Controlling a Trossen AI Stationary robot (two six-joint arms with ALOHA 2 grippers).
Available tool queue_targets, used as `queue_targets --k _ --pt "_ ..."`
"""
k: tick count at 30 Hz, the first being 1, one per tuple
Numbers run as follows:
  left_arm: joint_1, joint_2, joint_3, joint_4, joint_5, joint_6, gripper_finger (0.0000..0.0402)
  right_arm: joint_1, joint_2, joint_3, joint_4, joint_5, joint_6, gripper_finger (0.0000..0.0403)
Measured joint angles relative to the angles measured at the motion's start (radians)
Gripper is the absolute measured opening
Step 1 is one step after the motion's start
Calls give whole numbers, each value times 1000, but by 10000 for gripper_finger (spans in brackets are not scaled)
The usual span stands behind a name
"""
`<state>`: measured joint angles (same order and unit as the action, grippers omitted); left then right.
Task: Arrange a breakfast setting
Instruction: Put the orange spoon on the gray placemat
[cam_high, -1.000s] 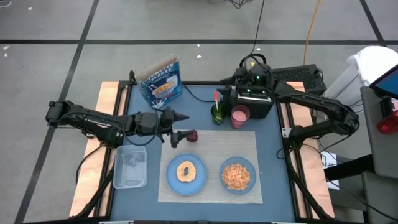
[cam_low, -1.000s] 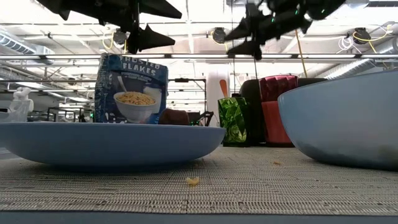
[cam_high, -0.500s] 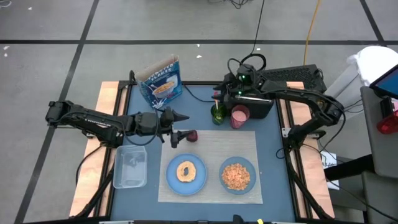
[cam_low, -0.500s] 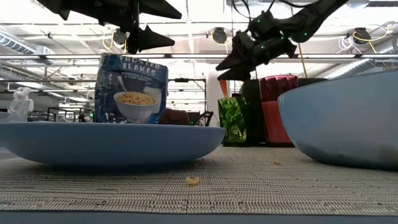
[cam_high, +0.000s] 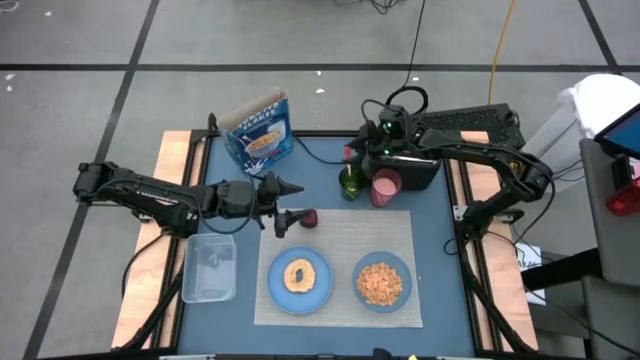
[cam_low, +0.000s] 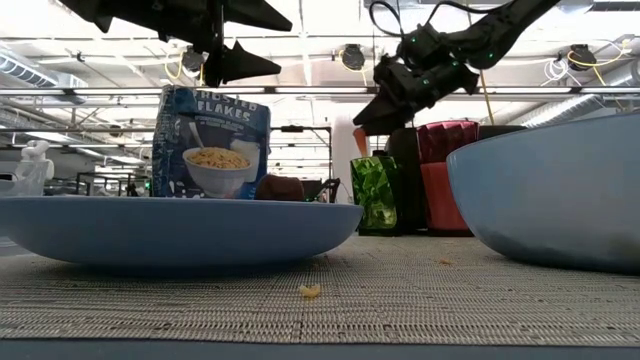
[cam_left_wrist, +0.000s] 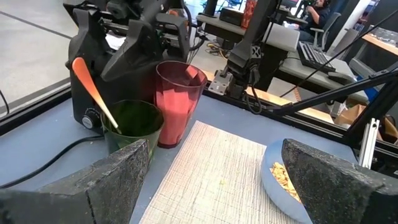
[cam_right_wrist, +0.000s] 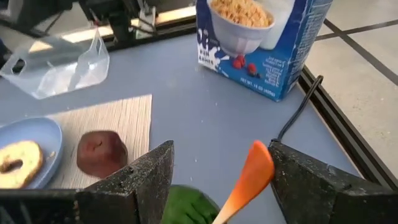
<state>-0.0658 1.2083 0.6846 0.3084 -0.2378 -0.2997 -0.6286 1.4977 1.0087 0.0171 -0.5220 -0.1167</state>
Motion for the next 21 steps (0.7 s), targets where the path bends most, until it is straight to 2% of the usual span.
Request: queue_targets --k 11,21 --pt "0 0 0 -1 0 0 372 2 -2 1 -36 0 -32 239" --pt "0 0 0 -2 0 0 372 2 -1 1 -41 2 -33 140"
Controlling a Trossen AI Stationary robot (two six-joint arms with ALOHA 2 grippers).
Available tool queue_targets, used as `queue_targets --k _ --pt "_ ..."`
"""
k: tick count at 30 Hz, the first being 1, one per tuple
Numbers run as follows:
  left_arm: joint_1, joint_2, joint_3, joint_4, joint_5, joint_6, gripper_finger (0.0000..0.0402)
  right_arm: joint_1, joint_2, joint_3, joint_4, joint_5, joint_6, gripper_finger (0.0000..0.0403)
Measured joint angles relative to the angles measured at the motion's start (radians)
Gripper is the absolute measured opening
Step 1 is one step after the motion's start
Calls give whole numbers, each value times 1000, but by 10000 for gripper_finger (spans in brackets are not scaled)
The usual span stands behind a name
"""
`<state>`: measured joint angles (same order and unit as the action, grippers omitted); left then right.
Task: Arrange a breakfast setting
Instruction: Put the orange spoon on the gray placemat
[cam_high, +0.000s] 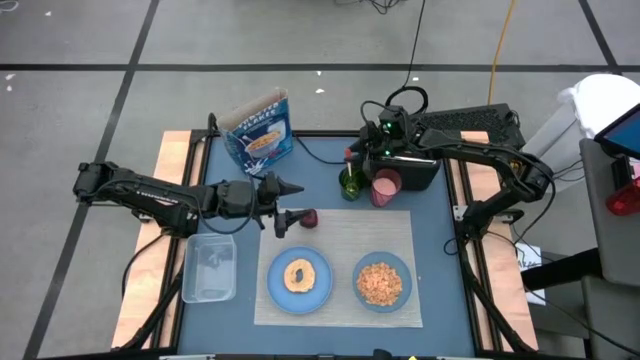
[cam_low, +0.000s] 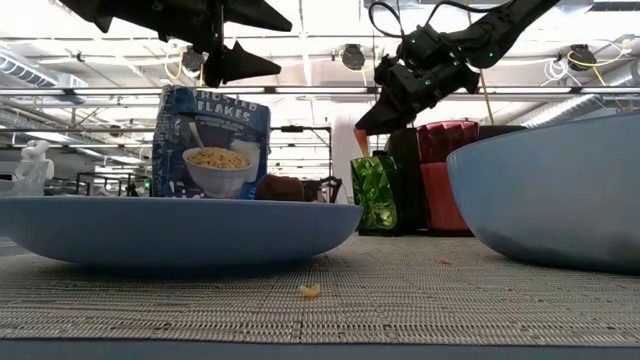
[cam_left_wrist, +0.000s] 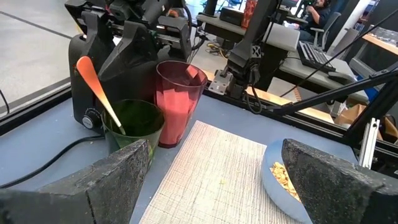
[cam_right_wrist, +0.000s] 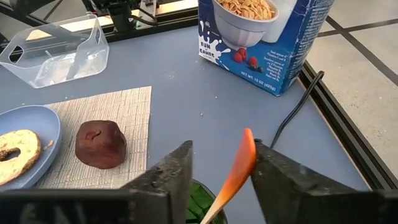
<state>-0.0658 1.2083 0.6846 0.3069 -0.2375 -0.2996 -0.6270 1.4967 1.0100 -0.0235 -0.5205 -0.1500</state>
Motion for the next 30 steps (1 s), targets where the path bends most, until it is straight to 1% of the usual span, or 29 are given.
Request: queue_targets --k 8,16,18,23,30 --pt "0 0 0 0 0 0 372 0 0 0 0 0 3 65" --pt "0 0 0 0 0 0 372 0 0 -1 0 -1 6 12" --pt "0 0 0 0 0 0 372 0 0 -1 1 -1 8 6" --pt "0 0 0 0 0 0 372 0 1 -1 3 -3 9 10" --pt "0 0 0 0 0 0 372 0 -15 -3 -4 -4 14 5"
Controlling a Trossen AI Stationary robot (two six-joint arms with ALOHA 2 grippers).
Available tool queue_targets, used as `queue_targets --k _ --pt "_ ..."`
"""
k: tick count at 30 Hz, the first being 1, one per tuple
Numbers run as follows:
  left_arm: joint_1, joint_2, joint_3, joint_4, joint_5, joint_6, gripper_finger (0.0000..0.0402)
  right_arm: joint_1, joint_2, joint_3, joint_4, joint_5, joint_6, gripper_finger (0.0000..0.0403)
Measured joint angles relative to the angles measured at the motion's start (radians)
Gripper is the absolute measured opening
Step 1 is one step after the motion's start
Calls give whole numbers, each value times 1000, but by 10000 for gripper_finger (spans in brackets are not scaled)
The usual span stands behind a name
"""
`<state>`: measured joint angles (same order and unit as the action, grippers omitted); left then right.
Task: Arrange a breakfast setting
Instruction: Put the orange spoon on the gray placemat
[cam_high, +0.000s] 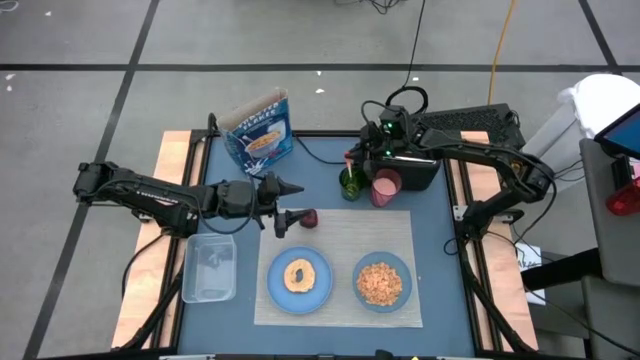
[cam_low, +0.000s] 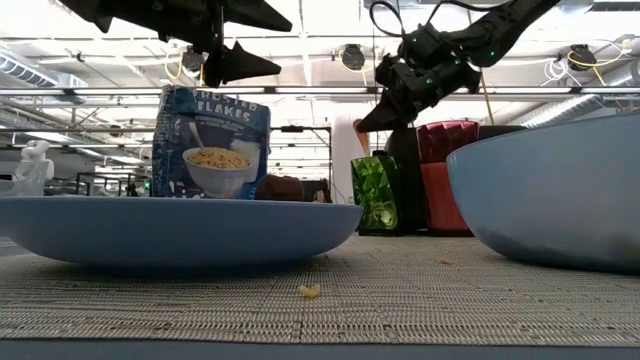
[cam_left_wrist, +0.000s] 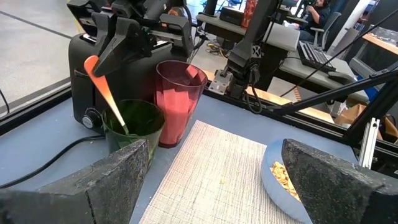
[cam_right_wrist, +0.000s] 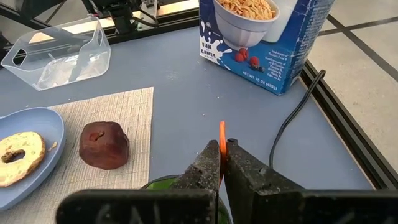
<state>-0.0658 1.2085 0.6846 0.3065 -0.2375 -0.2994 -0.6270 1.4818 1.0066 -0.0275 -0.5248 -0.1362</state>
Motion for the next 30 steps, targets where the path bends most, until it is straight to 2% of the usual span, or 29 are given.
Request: queue_targets --k 19,26,30 --pt "0 0 0 0 0 0 372 0 -268 -1 7 3 -3 5" --pt "0 0 0 0 0 -11 372 0 -382 0 54 105 67 5" --pt "0 0 0 2 0 -77 372 1 -417 1 128 107 120 5"
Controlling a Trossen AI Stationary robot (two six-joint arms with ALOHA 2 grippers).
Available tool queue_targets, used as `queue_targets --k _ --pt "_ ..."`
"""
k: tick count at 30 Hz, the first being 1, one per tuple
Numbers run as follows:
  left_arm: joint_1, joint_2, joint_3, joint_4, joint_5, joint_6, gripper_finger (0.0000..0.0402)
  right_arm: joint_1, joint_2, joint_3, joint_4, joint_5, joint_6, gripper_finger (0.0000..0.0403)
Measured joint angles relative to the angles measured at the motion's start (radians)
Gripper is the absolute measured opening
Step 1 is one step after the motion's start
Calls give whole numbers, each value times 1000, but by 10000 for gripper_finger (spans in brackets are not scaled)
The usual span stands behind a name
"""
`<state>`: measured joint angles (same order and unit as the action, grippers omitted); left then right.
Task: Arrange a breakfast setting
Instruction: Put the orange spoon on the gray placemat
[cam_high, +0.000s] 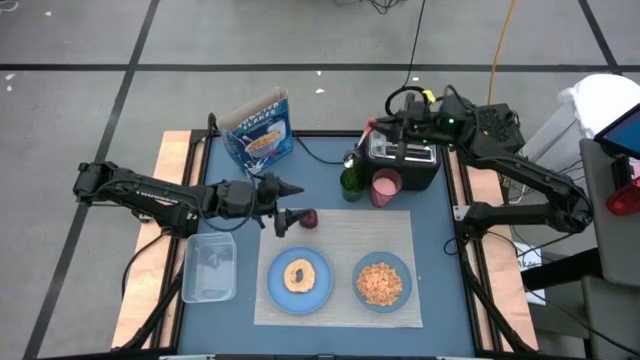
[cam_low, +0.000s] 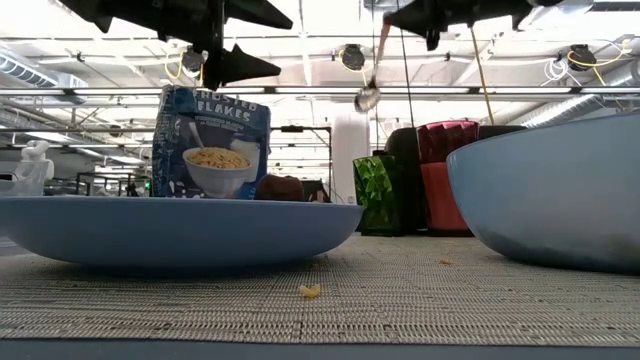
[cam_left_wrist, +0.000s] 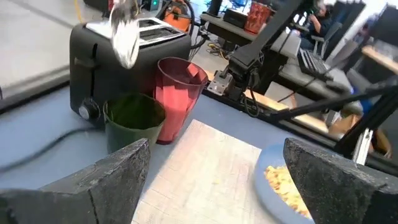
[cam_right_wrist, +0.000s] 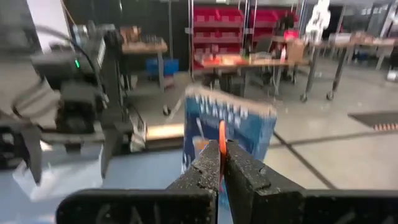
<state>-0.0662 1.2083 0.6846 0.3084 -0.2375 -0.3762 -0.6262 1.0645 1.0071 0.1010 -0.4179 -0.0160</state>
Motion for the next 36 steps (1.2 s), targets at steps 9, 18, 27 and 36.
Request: queue_targets --k 9,18,27,36 --pt "-5 0 0 56 0 -412 372 29 -6 0 81 3 -14 4" --pt "-9 0 0 199 14 -720 372 147 54 1 301 131 -96 4" --pt "-9 0 1 422 37 -879 372 264 180 1 607 134 -290 4" --pt "9 0 1 513 -41 -917 372 368 315 1 750 133 -521 4"
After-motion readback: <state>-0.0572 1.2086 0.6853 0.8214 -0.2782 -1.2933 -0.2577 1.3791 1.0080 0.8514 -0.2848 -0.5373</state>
